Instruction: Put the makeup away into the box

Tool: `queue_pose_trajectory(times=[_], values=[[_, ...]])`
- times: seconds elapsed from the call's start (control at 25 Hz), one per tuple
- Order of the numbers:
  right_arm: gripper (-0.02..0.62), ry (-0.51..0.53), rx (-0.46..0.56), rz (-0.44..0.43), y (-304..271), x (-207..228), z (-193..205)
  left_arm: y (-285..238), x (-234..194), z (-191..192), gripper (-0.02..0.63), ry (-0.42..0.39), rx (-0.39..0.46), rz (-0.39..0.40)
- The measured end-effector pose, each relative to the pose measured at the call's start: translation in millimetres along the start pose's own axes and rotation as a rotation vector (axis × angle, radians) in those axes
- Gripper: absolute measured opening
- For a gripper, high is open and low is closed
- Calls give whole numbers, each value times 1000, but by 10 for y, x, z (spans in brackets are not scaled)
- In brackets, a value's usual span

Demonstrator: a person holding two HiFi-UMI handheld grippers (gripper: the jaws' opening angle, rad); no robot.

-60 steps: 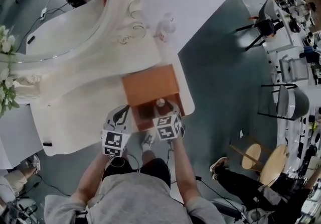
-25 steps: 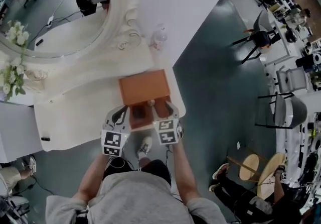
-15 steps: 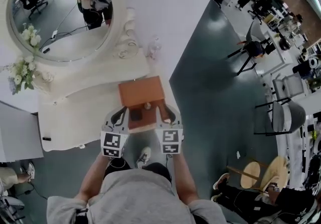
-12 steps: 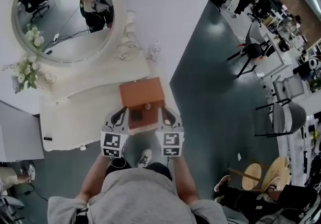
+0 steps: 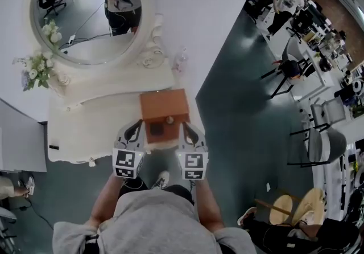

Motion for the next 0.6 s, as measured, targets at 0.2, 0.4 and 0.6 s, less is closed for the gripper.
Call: queue_pose_trajectory(times=[0.2, 0.4, 0.6], values=[[14, 15, -24, -57, -108, -128, 41, 85, -61, 62, 0, 16, -19, -42], [14, 33, -40, -150, -295, -438, 32, 261, -281, 170, 0, 34, -43, -115], [14, 54, -65, -259, -570, -931, 6, 548, -631, 364, 0, 61, -85, -196]])
Point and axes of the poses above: the fingertips, and each gripper's own axes: y backward along the fingers, x to its right, z out of its underside, the point moved 10 cm from there along y, backward along the fingers, and after that the axes turned 14 degrees about -y, right-handed, at the moved point
